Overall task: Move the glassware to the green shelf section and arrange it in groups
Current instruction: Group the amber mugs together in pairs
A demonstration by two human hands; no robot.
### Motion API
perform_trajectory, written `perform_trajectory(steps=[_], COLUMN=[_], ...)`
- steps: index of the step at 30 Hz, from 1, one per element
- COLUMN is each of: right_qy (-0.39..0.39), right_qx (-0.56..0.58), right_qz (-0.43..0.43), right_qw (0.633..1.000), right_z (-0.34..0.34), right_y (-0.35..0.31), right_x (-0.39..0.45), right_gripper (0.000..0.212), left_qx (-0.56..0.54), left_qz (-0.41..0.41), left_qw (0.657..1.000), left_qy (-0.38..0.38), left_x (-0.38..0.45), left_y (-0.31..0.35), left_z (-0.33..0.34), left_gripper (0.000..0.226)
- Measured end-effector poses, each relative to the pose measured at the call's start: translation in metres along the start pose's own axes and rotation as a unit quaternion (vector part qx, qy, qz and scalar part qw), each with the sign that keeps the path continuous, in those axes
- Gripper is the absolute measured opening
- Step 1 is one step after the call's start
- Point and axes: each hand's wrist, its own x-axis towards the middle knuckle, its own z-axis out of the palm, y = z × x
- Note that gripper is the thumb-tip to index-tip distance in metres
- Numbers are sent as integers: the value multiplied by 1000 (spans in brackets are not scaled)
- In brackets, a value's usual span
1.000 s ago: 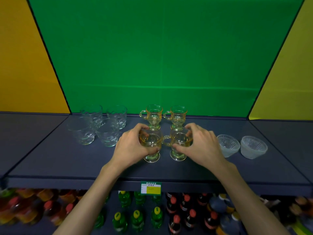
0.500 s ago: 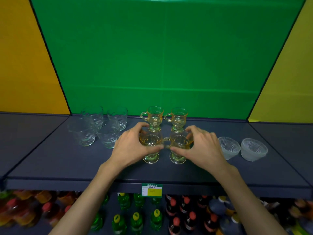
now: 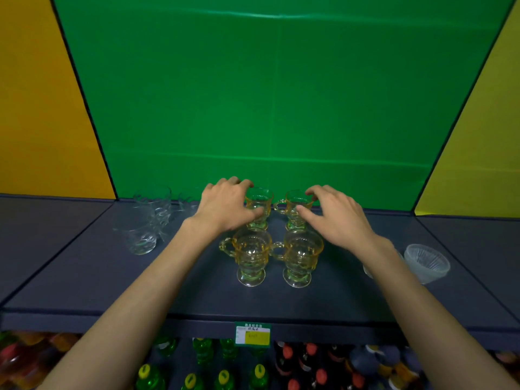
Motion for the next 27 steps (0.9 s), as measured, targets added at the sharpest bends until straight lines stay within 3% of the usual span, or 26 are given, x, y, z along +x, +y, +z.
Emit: perform_trajectory(steps=[4,10,27], right_qy=[-52,-136,-149], right_qx=[-15,38,60], right_qz=[6,72,48], right_qw=[999,987,986], right_z=[9,28,34], right_y=[10,18,18], right_x=[30,65,63], right_gripper=[61,86,85], left_qx=[10,-89,-182], left_qz=[3,-42,-62], left_qw=[999,992,978], left_qy=[-43,-84,-78], left_x=[21,44,38], left_y=[-3,-3,-14], left_z=[11,26,40], left_gripper=[79,91,79])
